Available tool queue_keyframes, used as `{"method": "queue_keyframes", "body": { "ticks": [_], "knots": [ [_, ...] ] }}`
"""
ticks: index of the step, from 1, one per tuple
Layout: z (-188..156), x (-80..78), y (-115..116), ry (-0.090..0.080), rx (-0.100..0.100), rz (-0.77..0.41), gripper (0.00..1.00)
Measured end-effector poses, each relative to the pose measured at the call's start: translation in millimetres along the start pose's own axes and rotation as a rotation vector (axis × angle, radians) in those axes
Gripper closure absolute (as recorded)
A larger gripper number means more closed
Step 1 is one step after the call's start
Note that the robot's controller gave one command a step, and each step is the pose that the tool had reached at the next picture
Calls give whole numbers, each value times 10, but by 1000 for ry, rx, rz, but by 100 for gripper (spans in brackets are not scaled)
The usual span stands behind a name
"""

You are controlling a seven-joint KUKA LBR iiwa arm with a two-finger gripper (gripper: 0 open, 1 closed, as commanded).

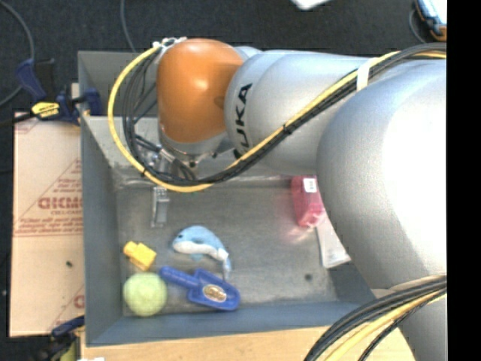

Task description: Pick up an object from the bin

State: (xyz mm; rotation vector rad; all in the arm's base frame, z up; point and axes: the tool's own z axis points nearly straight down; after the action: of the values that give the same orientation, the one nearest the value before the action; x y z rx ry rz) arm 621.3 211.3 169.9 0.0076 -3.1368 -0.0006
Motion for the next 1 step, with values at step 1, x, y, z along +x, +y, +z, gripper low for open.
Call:
{"method": "queue_keyframes", "body": {
  "ticks": [1],
  "knots": [
    [-55, -19, -10, -8, -2, 5, 0]
  ]
}}
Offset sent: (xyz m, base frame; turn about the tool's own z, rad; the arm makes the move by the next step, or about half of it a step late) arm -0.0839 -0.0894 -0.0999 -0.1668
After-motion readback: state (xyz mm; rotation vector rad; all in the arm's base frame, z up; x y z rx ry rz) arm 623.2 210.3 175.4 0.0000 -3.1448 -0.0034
